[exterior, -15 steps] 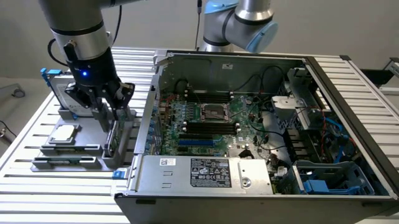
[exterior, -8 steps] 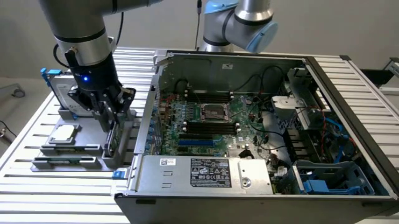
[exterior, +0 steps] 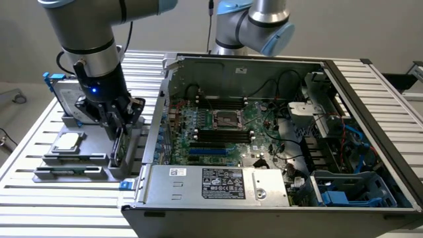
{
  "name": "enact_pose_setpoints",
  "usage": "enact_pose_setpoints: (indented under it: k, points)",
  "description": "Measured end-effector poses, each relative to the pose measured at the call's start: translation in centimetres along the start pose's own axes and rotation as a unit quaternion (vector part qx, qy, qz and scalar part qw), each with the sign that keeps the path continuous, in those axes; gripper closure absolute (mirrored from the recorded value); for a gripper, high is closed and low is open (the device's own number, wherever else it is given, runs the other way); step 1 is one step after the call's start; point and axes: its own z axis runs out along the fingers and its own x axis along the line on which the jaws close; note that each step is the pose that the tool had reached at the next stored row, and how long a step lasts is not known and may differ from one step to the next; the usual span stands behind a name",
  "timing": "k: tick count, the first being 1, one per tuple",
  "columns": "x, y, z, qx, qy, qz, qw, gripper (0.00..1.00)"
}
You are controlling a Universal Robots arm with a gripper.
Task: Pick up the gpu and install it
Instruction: 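Pick up the gpu and move the gpu toward the slot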
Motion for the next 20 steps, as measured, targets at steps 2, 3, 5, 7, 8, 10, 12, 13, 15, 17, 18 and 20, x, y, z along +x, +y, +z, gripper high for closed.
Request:
enact_pose_setpoints:
  k: [2,3,5,7,8,10,12,13,15,17,18,20]
  points:
    - [0.04,0.01,0.02,-0.0045,0.0000,0.000,1.0000,0.64]
    - [0.06,0.01,0.03,-0.0061,0.0000,0.000,1.0000,0.64]
    - [0.07,0.01,0.14,-0.0093,0.0000,-0.001,1.0000,0.64]
    - [0.08,0.01,0.34,-0.0112,-0.0001,-0.001,0.9999,0.64]
    - [0.09,0.00,0.42,-0.0122,0.0000,-0.001,0.9999,0.64]
    - [0.12,0.00,0.58,-0.0145,0.0000,-0.001,0.9999,0.64]
    - [0.14,0.00,0.74,-0.0162,0.0000,-0.001,0.9999,0.64]
    - [0.14,0.00,0.82,-0.0168,0.0000,-0.001,0.9999,0.64]
    - [0.15,-0.01,0.93,-0.0177,0.0000,-0.002,0.9998,0.64]
    - [0.15,-0.01,0.95,-0.0185,0.0001,-0.002,0.9998,0.64]
    - [0.15,0.00,0.96,-0.0189,0.0000,-0.002,0.9998,0.64]
    - [0.15,-0.01,0.97,-0.0194,0.0000,-0.002,0.9998,0.64]
